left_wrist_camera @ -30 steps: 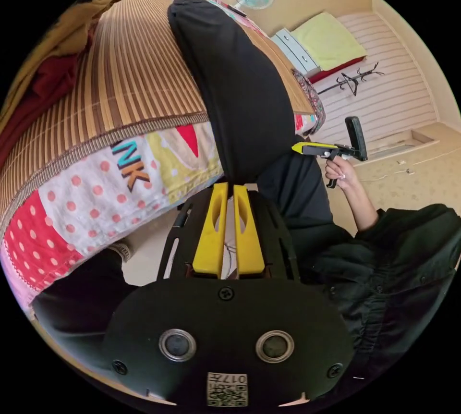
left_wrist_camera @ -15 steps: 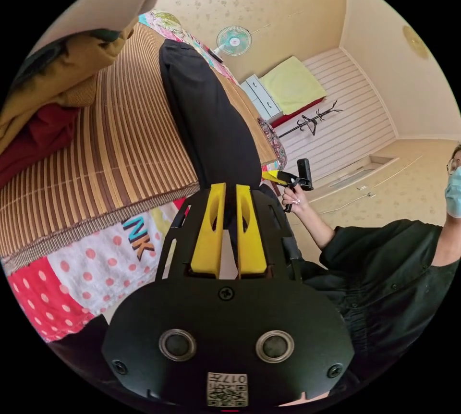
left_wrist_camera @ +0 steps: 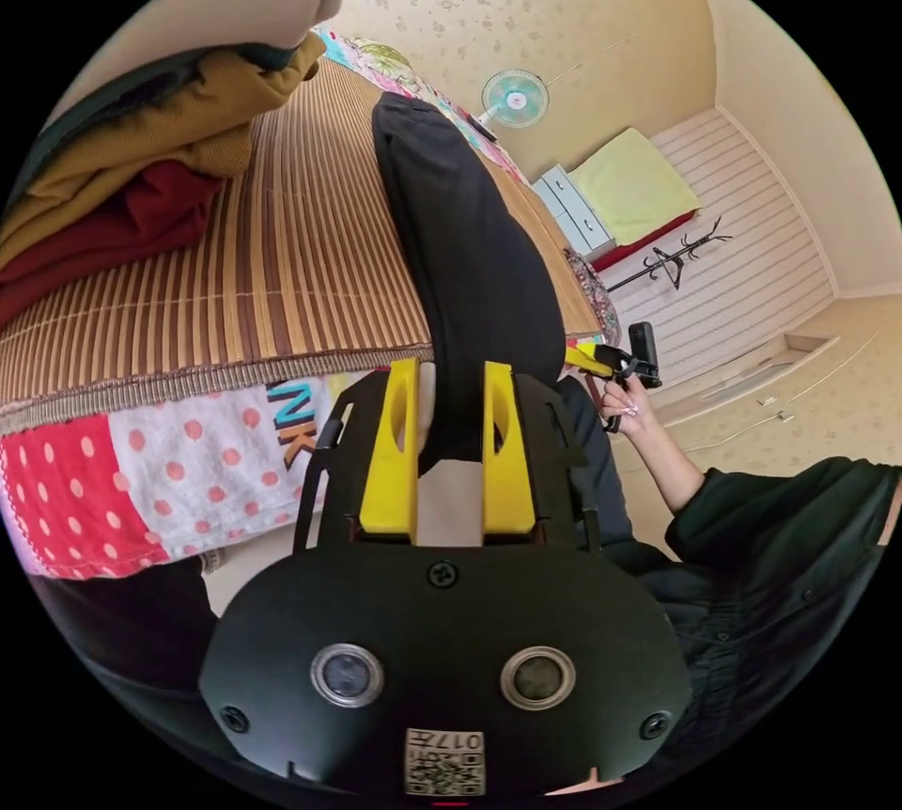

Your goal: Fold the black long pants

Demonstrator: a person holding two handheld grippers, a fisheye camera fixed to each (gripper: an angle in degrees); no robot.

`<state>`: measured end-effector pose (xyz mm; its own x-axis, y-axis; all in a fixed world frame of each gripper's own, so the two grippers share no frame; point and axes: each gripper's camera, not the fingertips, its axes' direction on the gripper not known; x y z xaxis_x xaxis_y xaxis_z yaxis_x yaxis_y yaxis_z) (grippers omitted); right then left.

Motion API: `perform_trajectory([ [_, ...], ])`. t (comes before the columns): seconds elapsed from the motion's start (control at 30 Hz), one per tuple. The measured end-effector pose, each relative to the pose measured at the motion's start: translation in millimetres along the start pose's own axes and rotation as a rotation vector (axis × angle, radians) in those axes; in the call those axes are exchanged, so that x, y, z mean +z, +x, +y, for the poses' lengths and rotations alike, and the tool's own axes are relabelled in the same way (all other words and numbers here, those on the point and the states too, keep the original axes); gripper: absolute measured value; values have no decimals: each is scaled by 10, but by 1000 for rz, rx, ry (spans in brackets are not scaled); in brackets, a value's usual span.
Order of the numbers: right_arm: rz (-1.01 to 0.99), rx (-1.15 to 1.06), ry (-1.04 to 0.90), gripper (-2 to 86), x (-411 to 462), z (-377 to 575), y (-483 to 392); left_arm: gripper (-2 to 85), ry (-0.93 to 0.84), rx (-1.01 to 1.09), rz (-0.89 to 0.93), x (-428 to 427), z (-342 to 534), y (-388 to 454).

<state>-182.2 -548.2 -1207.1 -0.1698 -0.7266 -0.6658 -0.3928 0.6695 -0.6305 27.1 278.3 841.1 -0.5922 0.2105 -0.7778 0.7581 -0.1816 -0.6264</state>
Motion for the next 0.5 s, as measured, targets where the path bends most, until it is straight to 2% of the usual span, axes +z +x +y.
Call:
perform_trajectory([
  [0.1,23,18,-13,86,0,-51,-13,73,-26,-43,101,197,-55,-90],
  [0.2,74,5,-78,47,66,-83,-71,41,-49,-76,69,272,-59,-120],
  [0.4,149,-38,-126,51,-29,-9,-178,45,-157,-22,49,312,-8,41],
  [0.5,47,-20,-135,78,-148,-33,-29,73,-124,-6,64,295,27,27],
])
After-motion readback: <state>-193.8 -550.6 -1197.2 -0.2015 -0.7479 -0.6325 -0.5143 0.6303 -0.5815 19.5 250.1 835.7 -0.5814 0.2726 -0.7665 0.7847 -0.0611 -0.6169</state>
